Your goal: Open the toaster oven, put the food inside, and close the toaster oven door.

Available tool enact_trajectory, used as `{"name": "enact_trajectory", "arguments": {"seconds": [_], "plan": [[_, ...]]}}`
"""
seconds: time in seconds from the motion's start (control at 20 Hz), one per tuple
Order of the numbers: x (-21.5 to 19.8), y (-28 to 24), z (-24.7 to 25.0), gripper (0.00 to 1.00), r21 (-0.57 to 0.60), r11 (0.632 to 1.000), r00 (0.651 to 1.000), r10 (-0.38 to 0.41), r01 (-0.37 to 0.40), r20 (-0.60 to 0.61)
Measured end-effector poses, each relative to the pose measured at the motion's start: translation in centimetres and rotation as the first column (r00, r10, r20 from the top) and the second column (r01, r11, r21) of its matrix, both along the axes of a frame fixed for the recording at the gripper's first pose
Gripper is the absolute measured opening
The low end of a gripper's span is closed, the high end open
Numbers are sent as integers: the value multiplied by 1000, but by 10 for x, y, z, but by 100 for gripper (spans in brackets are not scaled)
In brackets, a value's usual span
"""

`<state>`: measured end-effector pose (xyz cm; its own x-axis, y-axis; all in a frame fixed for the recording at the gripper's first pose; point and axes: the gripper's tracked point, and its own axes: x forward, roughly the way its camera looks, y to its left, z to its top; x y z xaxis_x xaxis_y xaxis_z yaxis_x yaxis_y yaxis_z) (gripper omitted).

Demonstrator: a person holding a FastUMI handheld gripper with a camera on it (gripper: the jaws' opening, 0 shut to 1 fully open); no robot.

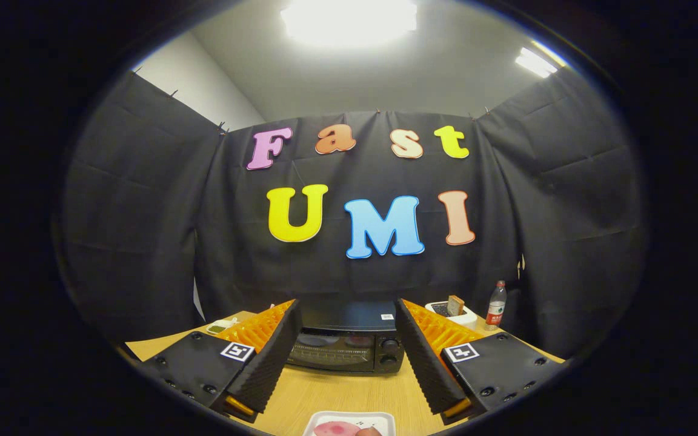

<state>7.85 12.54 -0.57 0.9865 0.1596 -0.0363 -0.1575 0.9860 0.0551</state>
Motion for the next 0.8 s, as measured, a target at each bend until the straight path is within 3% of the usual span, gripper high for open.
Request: {"name": "enact_trajectory", "arguments": {"seconds": [0.2,0.8], "plan": [[40,28,-13,98,-16,999,999,32,-32,-25],[154,92,-103,98,-4,999,984,31,-32,-178]]}}
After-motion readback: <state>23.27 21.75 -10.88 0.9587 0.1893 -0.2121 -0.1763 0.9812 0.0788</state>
